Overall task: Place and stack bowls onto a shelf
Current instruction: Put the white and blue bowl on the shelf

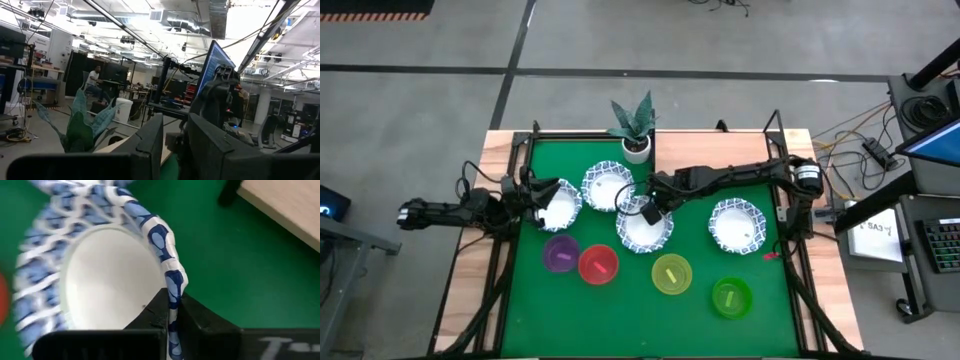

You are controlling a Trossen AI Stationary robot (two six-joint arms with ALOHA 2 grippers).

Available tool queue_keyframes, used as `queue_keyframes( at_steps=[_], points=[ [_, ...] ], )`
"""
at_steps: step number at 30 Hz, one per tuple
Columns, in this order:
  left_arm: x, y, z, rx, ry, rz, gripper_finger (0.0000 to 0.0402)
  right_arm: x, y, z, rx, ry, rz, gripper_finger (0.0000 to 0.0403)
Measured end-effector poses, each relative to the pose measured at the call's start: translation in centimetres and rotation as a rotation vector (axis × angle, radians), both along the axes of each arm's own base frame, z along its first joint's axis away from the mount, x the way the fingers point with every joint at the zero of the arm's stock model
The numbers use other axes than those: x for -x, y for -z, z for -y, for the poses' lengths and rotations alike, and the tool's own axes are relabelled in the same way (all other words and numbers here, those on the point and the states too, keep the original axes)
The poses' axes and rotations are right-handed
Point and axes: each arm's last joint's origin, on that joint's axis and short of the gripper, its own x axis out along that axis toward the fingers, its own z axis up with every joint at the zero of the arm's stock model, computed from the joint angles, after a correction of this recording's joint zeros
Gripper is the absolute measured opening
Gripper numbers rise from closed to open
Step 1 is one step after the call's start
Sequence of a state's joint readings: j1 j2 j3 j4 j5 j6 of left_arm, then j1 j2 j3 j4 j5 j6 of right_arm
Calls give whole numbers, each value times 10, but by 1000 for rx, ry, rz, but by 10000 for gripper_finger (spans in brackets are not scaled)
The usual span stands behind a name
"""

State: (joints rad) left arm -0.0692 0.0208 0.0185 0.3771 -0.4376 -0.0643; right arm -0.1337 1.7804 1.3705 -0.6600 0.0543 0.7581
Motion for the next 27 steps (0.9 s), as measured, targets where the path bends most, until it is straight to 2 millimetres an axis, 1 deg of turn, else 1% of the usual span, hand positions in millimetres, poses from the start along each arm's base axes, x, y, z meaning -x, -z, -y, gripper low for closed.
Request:
queue_keyframes(
  at_steps=[4,6,11,15,18,21,24,27],
  points=[
    [0,0,0,0,0,0,75,8,-22,-1,-31,-22,30,11],
    [0,0,0,0,0,0,75,16,-35,-1,-47,-27,42,11],
    [0,0,0,0,0,0,75,44,-66,1,-41,-7,30,11],
    [0,0,0,0,0,0,75,71,-87,11,6,56,-4,11],
    [0,0,0,0,0,0,75,90,-96,24,62,128,-53,11],
    [0,0,0,0,0,-1,75,104,-99,41,105,177,-74,11],
    [0,0,0,0,0,-1,75,114,-97,64,123,218,-89,11],
    [0,0,0,0,0,-1,75,123,-90,89,138,257,-99,11]
  ],
)
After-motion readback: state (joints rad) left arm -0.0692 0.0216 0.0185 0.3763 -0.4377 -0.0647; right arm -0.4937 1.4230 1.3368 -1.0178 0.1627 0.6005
